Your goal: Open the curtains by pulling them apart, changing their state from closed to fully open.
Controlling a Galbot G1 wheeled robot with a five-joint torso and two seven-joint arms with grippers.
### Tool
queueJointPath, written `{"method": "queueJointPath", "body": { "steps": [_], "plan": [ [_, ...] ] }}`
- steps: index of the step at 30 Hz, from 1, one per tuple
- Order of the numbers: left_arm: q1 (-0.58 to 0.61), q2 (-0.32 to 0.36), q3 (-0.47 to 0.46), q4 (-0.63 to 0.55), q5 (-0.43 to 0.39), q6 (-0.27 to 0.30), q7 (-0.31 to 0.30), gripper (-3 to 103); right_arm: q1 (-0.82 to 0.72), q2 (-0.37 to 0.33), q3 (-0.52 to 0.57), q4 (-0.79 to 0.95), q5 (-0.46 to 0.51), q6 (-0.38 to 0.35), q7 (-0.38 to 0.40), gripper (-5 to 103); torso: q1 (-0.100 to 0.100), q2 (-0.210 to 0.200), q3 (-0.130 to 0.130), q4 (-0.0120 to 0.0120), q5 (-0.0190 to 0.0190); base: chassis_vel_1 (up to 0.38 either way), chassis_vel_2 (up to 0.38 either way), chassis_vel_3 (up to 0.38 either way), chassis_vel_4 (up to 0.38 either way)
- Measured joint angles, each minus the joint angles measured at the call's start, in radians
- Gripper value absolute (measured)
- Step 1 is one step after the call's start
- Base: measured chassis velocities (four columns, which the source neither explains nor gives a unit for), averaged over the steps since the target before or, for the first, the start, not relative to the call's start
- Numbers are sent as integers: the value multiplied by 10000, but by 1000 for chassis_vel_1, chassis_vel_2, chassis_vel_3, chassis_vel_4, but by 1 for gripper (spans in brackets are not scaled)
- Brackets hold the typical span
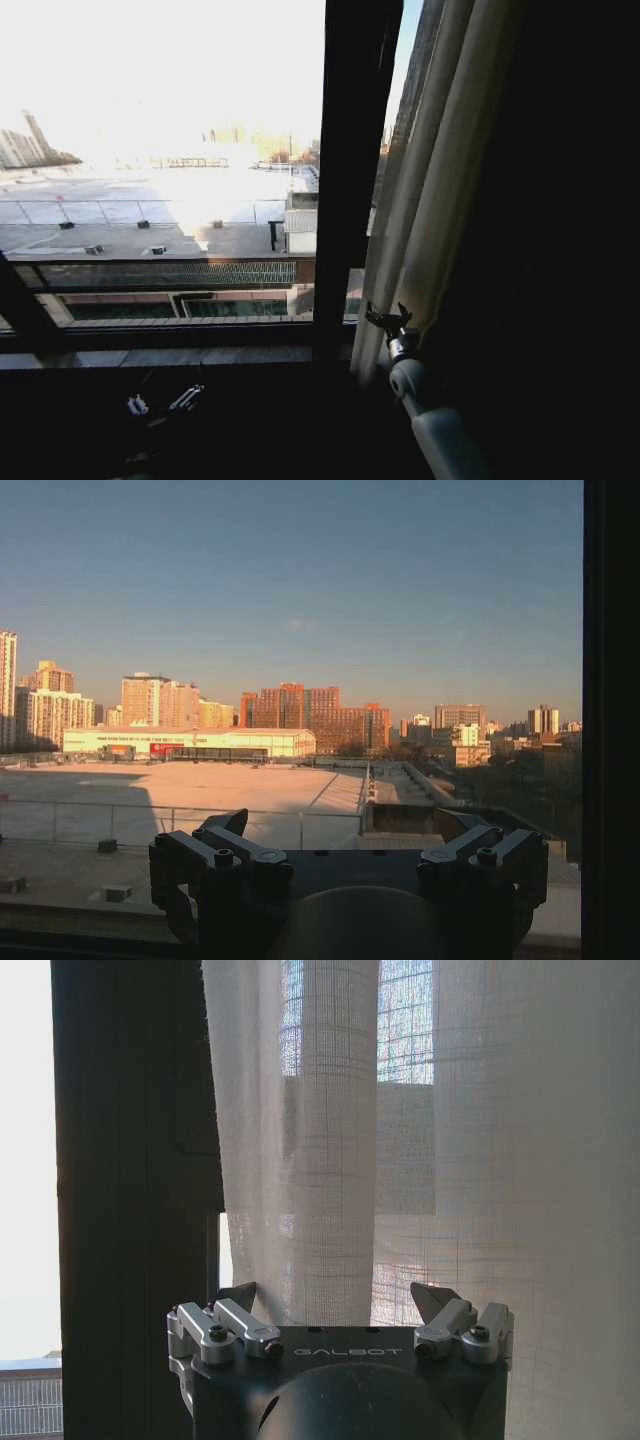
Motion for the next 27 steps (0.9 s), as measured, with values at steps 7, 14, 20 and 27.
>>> {"method": "queueJointPath", "body": {
  "steps": [7,14,20,27],
  "plan": [
    [2,-14,16,-3,-4,7,1,100,192,-130,-5,-118,140,21,9,65,-1,0,-1,1,-5,0,0,0,0],
    [-4,-15,12,-35,-9,15,1,100,156,-162,-6,-84,193,69,26,38,0,-1,-1,1,-3,0,0,0,0],
    [7,-15,-3,-35,-11,17,1,100,129,-165,-40,-70,193,127,28,16,-1,0,-2,1,-3,0,0,0,0],
    [22,-15,-4,-31,-26,12,1,100,95,-203,-57,31,225,39,34,1,0,0,-1,1,-3,0,0,0,0]
  ]
}}
